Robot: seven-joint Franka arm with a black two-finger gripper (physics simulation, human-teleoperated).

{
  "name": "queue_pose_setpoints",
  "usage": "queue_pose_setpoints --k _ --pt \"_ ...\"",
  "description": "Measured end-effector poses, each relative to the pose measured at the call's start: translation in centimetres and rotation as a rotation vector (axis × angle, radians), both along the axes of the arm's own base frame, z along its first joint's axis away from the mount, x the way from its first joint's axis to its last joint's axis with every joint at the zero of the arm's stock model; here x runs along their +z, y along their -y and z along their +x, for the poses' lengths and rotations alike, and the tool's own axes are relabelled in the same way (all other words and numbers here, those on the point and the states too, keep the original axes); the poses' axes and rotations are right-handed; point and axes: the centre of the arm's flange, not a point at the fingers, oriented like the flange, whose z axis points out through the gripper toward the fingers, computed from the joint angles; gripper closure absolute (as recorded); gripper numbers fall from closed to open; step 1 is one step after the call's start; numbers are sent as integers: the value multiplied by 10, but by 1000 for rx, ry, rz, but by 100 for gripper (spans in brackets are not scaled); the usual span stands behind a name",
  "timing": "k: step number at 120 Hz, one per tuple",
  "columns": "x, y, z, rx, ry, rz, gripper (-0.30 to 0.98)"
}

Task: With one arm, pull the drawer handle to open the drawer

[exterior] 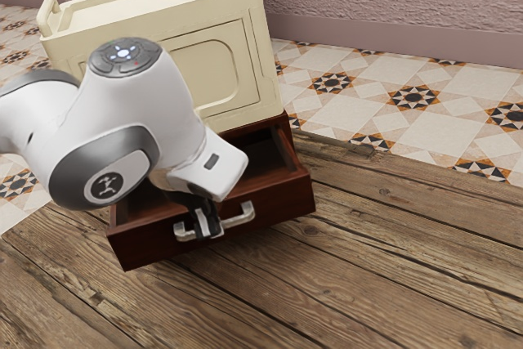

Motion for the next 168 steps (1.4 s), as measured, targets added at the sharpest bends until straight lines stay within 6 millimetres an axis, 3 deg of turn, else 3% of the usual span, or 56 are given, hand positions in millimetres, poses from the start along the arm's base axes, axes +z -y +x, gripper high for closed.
queue_pose_setpoints --k 51,135,168 --pt "0 20 -19 -5 -2 8 79" --pt "0 28 -25 25 6 3 79" --pt "0 34 -31 23 11 4 60"
